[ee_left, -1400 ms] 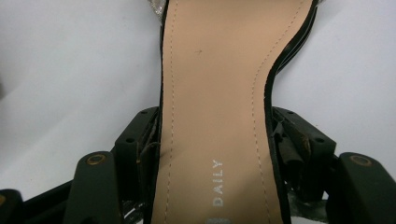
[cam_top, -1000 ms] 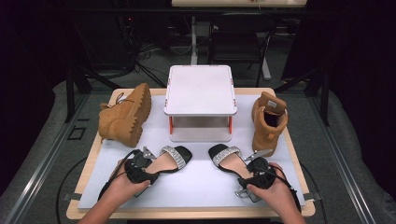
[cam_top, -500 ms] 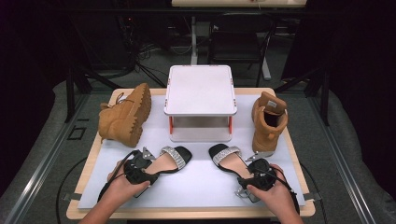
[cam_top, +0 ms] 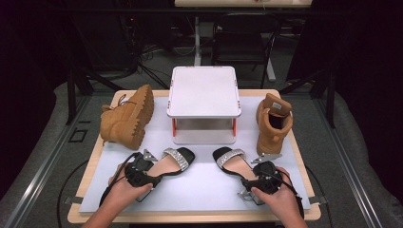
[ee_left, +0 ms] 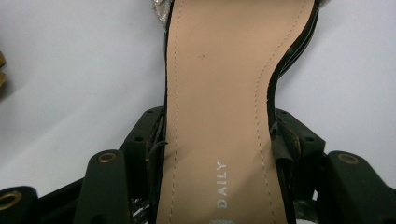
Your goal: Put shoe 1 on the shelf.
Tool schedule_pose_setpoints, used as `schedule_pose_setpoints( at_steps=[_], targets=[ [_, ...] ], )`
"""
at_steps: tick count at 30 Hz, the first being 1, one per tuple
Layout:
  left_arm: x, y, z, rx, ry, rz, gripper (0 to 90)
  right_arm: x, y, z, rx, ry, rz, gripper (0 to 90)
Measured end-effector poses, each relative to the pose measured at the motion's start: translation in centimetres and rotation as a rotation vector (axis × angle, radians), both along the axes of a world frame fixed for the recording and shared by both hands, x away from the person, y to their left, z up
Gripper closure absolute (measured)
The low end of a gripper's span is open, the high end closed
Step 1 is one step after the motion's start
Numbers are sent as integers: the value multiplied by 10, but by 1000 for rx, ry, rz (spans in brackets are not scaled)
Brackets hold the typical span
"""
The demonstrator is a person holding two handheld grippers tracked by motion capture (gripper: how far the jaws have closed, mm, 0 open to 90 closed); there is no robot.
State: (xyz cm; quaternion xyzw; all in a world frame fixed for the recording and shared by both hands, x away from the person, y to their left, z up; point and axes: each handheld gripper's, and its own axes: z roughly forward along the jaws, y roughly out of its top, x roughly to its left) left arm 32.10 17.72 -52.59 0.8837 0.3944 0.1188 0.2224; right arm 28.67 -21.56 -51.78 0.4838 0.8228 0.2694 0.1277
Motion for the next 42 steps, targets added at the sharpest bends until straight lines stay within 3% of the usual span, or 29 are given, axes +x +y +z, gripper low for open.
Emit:
schedule_pose_setpoints(
  at_steps=[12, 25, 37, 42],
  targets=[
    [1, 0, 7, -21, -9, 16, 419, -2, -6, 1, 15, -29, -31, 364],
    [9, -7, 12, -52, 4, 64, 419, 0, 5, 11, 45, -142, -50, 364],
    [31, -32, 14, -49, -7, 113, 419, 13, 19, 6, 34, -146, -58, 364],
    [40, -44, 14, -20, -20, 132, 419, 22, 25, 6, 36, -150, -73, 364]
  ],
)
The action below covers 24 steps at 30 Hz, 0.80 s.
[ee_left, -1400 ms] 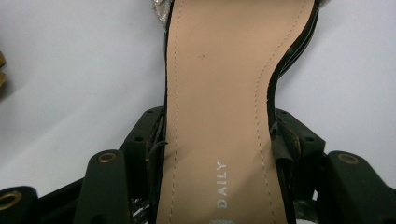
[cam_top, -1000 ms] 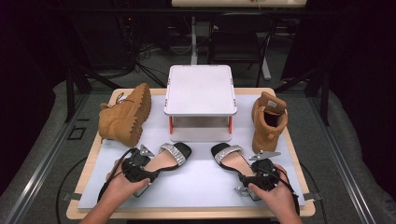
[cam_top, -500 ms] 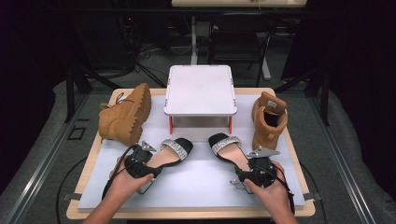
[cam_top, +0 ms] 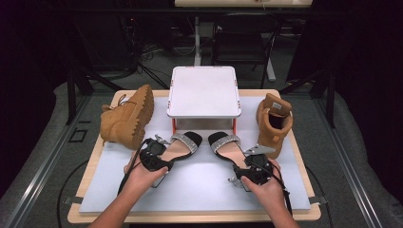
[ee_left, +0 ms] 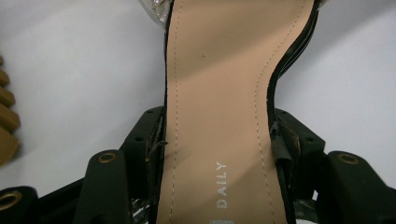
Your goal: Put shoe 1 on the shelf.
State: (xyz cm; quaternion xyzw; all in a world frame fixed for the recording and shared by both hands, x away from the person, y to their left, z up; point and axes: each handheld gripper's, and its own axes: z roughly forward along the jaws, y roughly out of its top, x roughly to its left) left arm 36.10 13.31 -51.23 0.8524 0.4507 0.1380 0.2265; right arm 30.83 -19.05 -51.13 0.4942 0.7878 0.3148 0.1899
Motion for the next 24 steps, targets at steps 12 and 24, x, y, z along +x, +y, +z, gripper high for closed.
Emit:
schedule_pose_setpoints(
  at_steps=[12, 24],
  targets=[
    [15, -16, -5, 17, 9, 83, 419, 20, 14, -5, 12, -2, -52, 364],
    [21, -26, -10, 16, 1, 155, 419, 30, 26, -11, 14, 0, -96, 364]
  ],
)
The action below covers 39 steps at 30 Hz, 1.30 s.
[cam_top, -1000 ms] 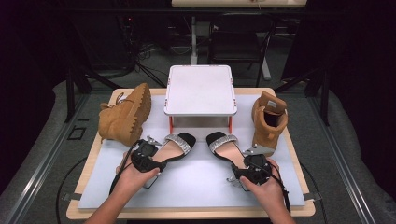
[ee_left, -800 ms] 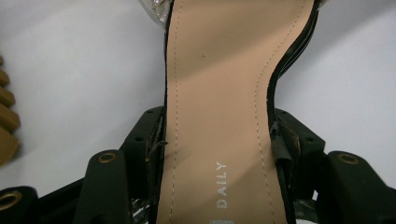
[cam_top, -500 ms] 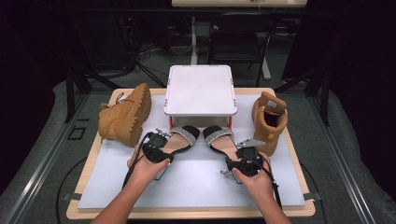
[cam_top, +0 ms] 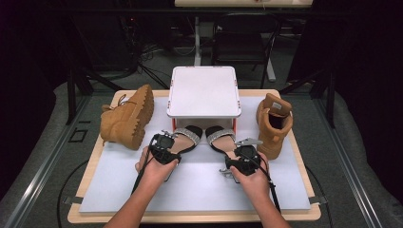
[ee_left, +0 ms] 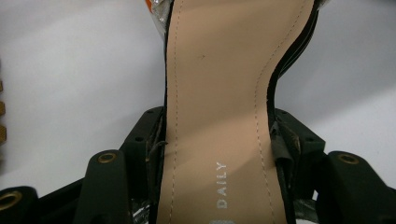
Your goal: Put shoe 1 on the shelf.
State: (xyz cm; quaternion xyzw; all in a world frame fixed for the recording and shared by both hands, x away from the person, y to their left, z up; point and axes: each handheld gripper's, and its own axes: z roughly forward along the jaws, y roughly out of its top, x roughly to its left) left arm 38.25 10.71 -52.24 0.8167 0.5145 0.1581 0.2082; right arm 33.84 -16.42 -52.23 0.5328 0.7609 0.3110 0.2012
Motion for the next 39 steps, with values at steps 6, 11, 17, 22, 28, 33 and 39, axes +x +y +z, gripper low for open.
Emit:
schedule_pose_setpoints(
  at_steps=[6, 11, 17, 22, 28, 33, 39],
  targets=[
    [1, -6, -1, 2, -3, 16, 420, 2, 4, -3, 18, -15, -17, 365],
    [1, -11, -1, 0, -6, 21, 418, 2, 4, -5, 30, -15, -24, 363],
    [0, -10, -4, -14, -18, 24, 416, 0, 4, -10, 34, -13, -22, 355],
    [-1, -8, -4, -46, -30, 18, 407, 0, 2, -11, 59, -3, -22, 348],
    [-1, -3, -3, -81, -23, 5, 402, 1, 0, -9, 81, 6, -30, 338],
    [-1, -1, -2, -94, -14, -11, 388, 0, 0, -4, 67, -3, -24, 338],
    [-2, 3, 3, -106, -9, -24, 386, -3, -1, 8, 63, -31, -7, 342]
  ],
)
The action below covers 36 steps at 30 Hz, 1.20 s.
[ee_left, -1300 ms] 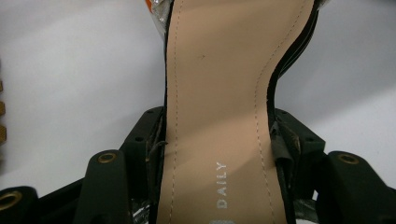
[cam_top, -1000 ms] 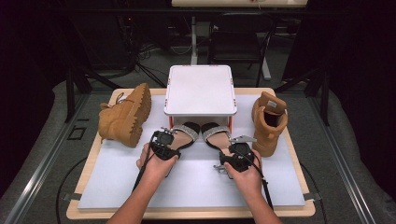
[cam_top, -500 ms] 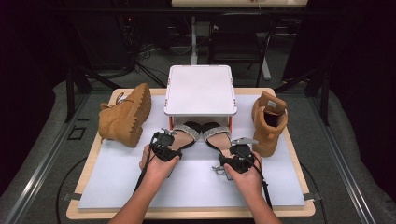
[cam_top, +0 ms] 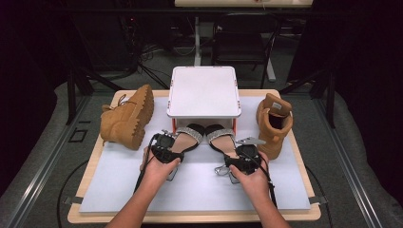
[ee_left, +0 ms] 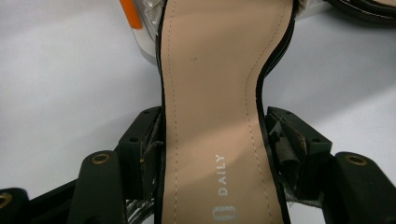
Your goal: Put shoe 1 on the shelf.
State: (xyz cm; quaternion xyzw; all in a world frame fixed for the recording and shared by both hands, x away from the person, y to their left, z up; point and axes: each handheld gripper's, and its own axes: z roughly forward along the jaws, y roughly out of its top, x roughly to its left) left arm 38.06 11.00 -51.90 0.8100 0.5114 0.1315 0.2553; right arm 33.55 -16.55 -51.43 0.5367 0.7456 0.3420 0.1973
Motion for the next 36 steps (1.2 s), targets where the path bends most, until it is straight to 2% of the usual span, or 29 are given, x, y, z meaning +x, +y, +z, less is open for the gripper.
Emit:
schedule_pose_setpoints(
  at_steps=[3, 7, 11, 17, 22, 25, 28, 32, 36],
  targets=[
    [-2, 3, 7, -26, -23, -6, 386, -2, 1, 6, -2, -14, 12, 342],
    [-7, 5, 20, -27, -57, -21, 388, -6, 1, 14, -7, -35, 36, 351],
    [-14, 12, 35, -46, -98, -48, 397, -11, 2, 21, -25, -38, 63, 404],
    [-26, 31, 48, -113, -126, -65, 433, -22, -2, 30, -26, -63, 110, 462],
    [-36, 49, 53, -149, -156, -71, 433, -31, -8, 35, -30, -109, 141, 454],
    [-41, 58, 53, -167, -166, -71, 451, -37, -14, 39, -34, -122, 154, 450],
    [-46, 66, 54, -167, -181, -86, 486, -39, -20, 40, -37, -122, 146, 453],
    [-53, 79, 55, -186, -185, -89, 522, -42, -31, 40, -4, -110, 163, 478],
    [-62, 92, 53, -166, -184, -100, 535, -47, -39, 39, 0, -87, 186, 496]
  ],
)
